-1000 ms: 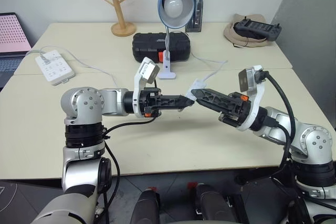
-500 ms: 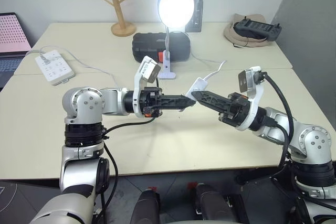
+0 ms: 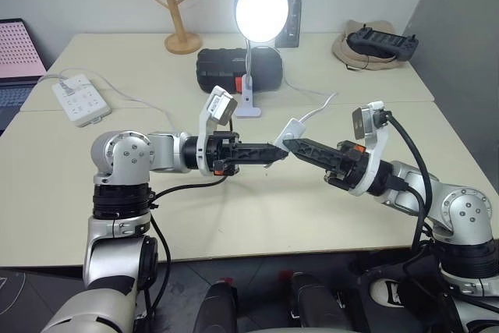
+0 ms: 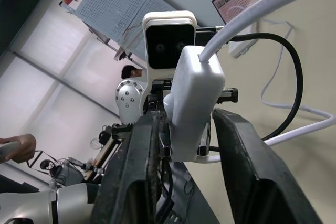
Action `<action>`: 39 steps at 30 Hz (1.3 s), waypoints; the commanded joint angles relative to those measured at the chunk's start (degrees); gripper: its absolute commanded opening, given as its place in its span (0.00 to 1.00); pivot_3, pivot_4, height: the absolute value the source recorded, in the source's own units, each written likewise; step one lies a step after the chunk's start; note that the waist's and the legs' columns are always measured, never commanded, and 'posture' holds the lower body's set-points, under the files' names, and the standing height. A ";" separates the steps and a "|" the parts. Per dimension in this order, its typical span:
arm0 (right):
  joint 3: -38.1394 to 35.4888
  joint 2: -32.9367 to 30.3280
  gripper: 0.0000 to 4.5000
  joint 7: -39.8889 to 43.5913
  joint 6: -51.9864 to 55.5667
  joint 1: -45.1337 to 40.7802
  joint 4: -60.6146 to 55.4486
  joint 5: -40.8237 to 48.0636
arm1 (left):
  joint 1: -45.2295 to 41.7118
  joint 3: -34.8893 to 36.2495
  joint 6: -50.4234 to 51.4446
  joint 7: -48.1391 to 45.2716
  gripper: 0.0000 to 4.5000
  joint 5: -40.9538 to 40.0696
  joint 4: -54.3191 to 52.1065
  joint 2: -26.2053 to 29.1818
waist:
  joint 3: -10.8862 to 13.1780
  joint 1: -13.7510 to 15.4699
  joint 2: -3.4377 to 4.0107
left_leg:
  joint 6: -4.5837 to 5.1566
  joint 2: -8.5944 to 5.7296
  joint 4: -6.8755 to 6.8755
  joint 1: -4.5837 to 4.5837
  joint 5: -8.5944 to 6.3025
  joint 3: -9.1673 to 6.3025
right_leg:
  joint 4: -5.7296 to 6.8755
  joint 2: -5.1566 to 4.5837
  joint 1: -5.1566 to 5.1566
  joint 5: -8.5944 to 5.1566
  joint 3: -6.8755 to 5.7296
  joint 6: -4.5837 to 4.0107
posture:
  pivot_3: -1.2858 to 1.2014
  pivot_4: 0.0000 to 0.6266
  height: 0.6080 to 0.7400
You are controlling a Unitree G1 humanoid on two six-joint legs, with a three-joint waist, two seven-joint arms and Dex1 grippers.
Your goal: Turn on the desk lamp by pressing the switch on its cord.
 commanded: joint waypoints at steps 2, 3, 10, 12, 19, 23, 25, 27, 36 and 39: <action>-3.29 -2.18 0.65 -0.62 -1.37 2.65 -3.49 0.61 | -3.08 -4.30 -5.94 -5.25 0.08 2.31 1.72 3.71 | 0.00 0.13 0.00 | 0.00 0.00 -0.01 -0.01 0.00 0.00 | -0.02 0.00 0.00 0.00 -0.01 0.00 | 0.52 0.24 1.00; -3.63 -2.45 0.69 -0.88 -1.54 3.28 -4.07 0.74 | -3.40 -5.28 -7.04 -6.21 0.08 2.93 2.20 4.35 | 0.00 0.18 0.00 | 0.00 0.00 -0.03 -0.01 0.00 0.00 | -0.04 0.00 0.00 0.00 -0.01 0.00 | 0.52 0.24 1.00; -8.60 -7.86 1.00 -4.56 -4.06 13.47 -15.74 -6.37 | -8.05 -21.21 -35.01 -21.91 0.08 22.74 14.35 9.97 | 0.02 1.12 0.03 | 0.00 -0.01 -0.18 -0.02 0.00 0.07 | -0.18 -0.01 -0.06 -0.03 0.03 -0.05 | 0.52 0.24 1.00; -8.96 -8.79 1.00 -7.43 -5.51 15.52 -20.94 -11.07 | -9.91 -25.15 -45.15 -25.72 0.08 29.52 20.61 9.83 | 0.02 1.25 0.03 | 0.00 -0.02 -0.21 -0.05 0.00 0.08 | -0.22 -0.02 -0.08 -0.06 0.01 -0.09 | 0.52 0.24 1.00; -2.45 -10.65 1.00 -14.47 -6.25 20.12 -32.17 -31.33 | -16.16 -31.50 -83.36 -24.75 0.08 49.07 46.23 2.81 | 0.01 1.45 0.02 | 0.00 -0.01 -0.40 -0.20 0.00 0.11 | -0.41 -0.03 -0.20 -0.05 0.03 -0.08 | 0.52 0.24 1.00; -0.57 -12.00 1.00 -12.66 -7.59 22.96 -32.89 -41.07 | -19.56 -32.89 -98.70 -19.40 0.08 57.43 57.45 -0.34 | 0.01 1.45 0.00 | 0.01 -0.03 -0.17 -0.89 0.00 0.08 | -0.39 -0.02 -0.74 0.02 -0.01 0.03 | 0.52 0.24 1.00; -0.63 -11.96 1.00 -11.52 -8.07 24.32 -33.05 -43.68 | -21.36 -32.30 -101.63 -17.84 0.08 59.35 61.54 -1.73 | 0.01 1.44 -0.01 | 0.03 -0.03 -0.10 -0.96 -0.02 0.07 | -0.40 -0.02 -0.75 0.02 -0.01 0.03 | 0.52 0.24 1.00; -1.13 -11.58 1.00 -10.76 -8.32 25.60 -33.35 -45.13 | -22.77 -31.42 -103.66 -16.61 0.08 60.65 64.29 -2.73 | 0.02 1.44 -0.02 | 0.04 -0.04 -0.08 -0.98 -0.02 0.06 | -0.41 -0.02 -0.74 0.01 -0.03 0.04 | 0.52 0.24 1.00; -1.61 -9.77 1.00 -7.84 -8.17 26.74 -32.38 -47.79 | -24.15 -25.33 -101.80 -23.97 0.49 58.96 66.40 -2.63 | 0.02 1.18 -0.02 | 0.05 -0.03 0.13 -0.89 -0.02 0.05 | -0.13 0.02 -0.70 0.02 -0.01 0.07 | 0.52 0.24 1.00; -1.86 -9.78 1.00 -6.20 -7.87 26.38 -31.60 -48.38 | -23.92 -23.40 -101.06 -25.19 0.64 59.21 65.55 -1.78 | 0.01 1.18 -0.02 | 0.05 -0.03 0.15 -0.85 -0.02 0.03 | -0.04 0.03 -0.70 0.02 -0.02 0.07 | 0.52 0.24 1.00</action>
